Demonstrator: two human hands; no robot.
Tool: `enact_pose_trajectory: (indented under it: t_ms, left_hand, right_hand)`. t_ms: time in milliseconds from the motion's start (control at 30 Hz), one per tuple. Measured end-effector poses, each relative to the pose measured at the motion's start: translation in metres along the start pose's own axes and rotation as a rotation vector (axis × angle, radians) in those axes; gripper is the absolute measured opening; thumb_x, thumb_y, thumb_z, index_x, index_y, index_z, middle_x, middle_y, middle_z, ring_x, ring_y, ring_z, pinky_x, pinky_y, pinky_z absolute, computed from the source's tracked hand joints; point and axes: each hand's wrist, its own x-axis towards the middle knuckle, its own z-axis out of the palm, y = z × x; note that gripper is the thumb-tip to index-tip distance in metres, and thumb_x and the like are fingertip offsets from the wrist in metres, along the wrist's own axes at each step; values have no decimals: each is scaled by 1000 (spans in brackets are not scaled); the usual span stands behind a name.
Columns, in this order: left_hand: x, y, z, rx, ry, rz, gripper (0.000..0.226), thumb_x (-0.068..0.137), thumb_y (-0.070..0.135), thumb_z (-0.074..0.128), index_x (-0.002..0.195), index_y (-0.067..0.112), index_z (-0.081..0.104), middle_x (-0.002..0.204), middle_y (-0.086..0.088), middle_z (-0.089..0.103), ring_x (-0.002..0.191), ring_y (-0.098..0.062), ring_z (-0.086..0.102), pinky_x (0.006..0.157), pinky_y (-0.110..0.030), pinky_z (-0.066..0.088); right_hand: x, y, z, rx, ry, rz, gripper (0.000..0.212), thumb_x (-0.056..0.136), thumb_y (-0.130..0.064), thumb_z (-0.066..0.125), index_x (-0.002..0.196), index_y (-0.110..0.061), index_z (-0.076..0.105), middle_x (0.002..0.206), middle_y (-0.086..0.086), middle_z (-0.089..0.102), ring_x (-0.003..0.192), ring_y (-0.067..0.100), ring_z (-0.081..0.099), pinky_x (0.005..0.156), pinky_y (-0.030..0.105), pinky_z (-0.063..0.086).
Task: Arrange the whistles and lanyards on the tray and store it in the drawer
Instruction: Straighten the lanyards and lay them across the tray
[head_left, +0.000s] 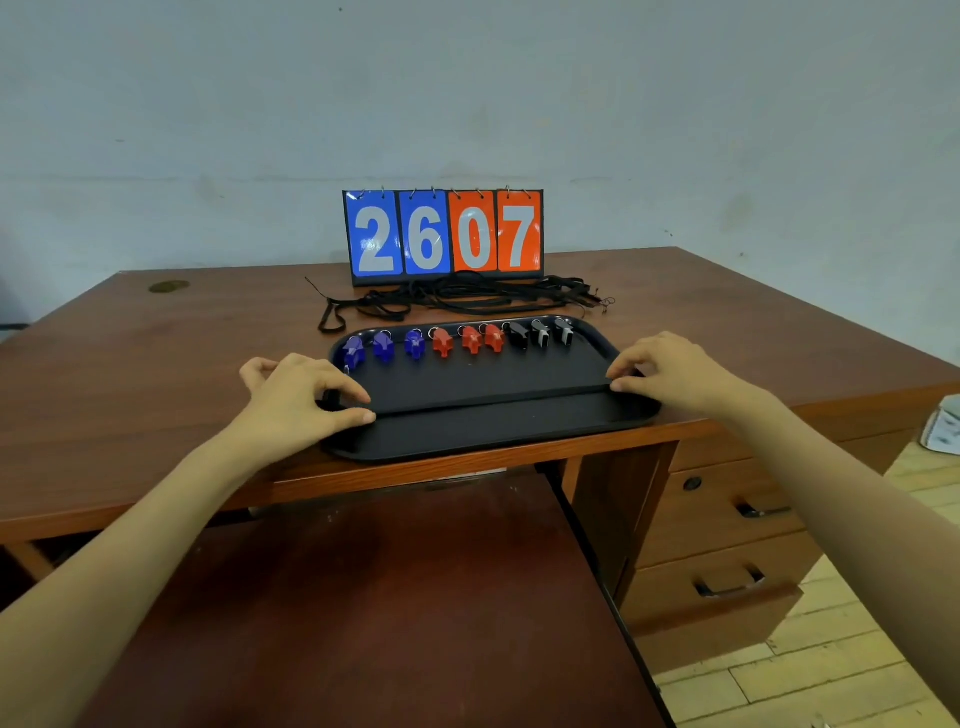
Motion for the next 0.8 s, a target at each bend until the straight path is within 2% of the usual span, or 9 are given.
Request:
enact_pose_trajectory:
  t_ms: [67, 200, 267, 333, 433, 600, 733, 800]
  left_hand:
    - [3, 5, 0, 85, 4, 3, 21, 74, 59, 63, 88, 44, 65, 86, 22, 53, 111, -8, 39, 90, -38, 18]
    - [17, 22, -6, 229, -21, 53, 42, 72, 70, 54, 100, 41, 65, 105, 18, 58, 116, -10, 40, 98, -40, 15]
    - [29, 35, -10, 300, -49, 89, 46, 72, 72, 50, 100, 39, 65, 99, 17, 57, 110, -10, 42, 99, -42, 17]
    - [47, 53, -13, 335, -49, 133, 42, 75, 70, 50, 95, 36, 66, 90, 16, 56, 104, -10, 45, 98, -40, 19]
    - [87, 87, -2, 139, -44, 147, 31, 82, 58, 54, 95, 33, 66, 93, 14, 63, 104, -9, 48, 102, -39, 19]
    - [169, 131, 46, -24, -160, 161, 30, 85, 49, 55, 101, 25, 66, 102, 7, 66, 107, -14, 51, 102, -40, 23]
    - [231, 142, 80, -63, -215, 127, 29, 86, 44, 56, 103, 22, 67, 107, 3, 65, 108, -18, 51, 103, -44, 26]
    - [252, 142, 94, -59, -228, 109, 26, 87, 39, 56, 104, 22, 67, 108, 2, 65, 108, -18, 51, 102, -44, 25]
  right_hand:
    - [3, -3, -2, 54, 16, -24, 19, 86, -33, 63, 101, -24, 70, 109, -4, 67, 103, 14, 58, 94, 45, 47]
    - [15, -14, -4, 110, 52, -67, 19, 86, -34, 62, 100, -24, 70, 104, -5, 69, 97, 11, 59, 92, 37, 48]
    - [24, -20, -7, 157, 63, -81, 19, 88, -31, 61, 102, -20, 69, 104, -4, 67, 94, 10, 57, 86, 27, 43]
    - [34, -23, -11, 188, 72, -69, 20, 89, -30, 59, 103, -19, 69, 101, -5, 64, 93, 8, 55, 84, 23, 38]
    - [58, -19, -15, 208, 70, -13, 20, 90, -29, 59, 102, -17, 69, 103, -1, 66, 94, 11, 57, 86, 24, 40]
    - [109, 5, -12, 171, 99, 118, 21, 89, -26, 59, 104, -13, 68, 112, 6, 67, 103, 20, 60, 90, 30, 43]
    - [150, 29, -2, 123, 64, 197, 19, 88, -21, 59, 103, -13, 67, 111, 7, 67, 87, 17, 57, 81, 27, 44]
    - [167, 38, 7, 94, 42, 212, 19, 88, -20, 59, 104, -13, 67, 110, 7, 67, 86, 16, 58, 80, 27, 45]
